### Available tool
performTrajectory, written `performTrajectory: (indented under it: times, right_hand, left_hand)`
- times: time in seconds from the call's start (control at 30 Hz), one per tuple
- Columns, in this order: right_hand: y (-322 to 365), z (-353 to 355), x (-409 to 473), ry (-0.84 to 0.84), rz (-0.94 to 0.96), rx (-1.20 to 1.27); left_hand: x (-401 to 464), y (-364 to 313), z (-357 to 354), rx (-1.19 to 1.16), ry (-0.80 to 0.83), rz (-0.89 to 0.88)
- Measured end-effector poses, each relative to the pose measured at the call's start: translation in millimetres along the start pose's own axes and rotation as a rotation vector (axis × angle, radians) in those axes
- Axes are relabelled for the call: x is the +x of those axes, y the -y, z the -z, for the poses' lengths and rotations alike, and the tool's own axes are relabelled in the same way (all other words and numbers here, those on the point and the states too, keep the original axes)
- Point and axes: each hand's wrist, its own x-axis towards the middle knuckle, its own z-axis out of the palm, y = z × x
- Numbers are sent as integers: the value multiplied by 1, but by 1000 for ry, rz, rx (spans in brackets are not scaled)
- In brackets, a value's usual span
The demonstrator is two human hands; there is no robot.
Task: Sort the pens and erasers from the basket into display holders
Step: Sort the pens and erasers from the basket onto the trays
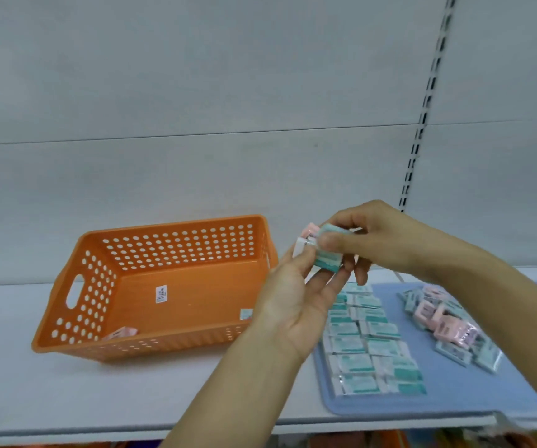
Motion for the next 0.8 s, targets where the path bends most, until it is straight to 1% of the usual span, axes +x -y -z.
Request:
performTrajectory:
  times: [0.13, 0.23, 0.33, 0.4, 0.53, 0.6, 0.7, 0.77, 0.8]
  right_hand:
    - [-29, 23, -21, -69, -122, -30]
    - [-48, 37, -35, -69, -189, -53]
    - [-68, 52, -48, -81, -230, -40]
    - [-80, 60, -56, -76, -249, -31]
    - [-100, 73, -71, -15, -272, 8]
    - [-109, 74, -76, -16, -286, 21]
    - [-124, 76, -82, -105, -316, 71]
    - [-136, 83, -87, -183, -361, 55]
    - [-143, 87, -90, -197, -384, 36]
  left_hand:
    - [11, 37, -13, -4, -33, 106]
    - [19, 59, -18, -18, -31, 184]
    - [27, 80, -25, 8, -32, 219]
    - [33, 94, -28, 47, -47, 216]
    - [41, 114, -34, 147, -48, 208]
    - [43, 122, -37, 199, -48, 205]
    - [47, 131, -37, 234, -99, 155]
    - [50, 132, -32, 268, -147, 106]
    - [52, 131, -28, 313, -157, 70]
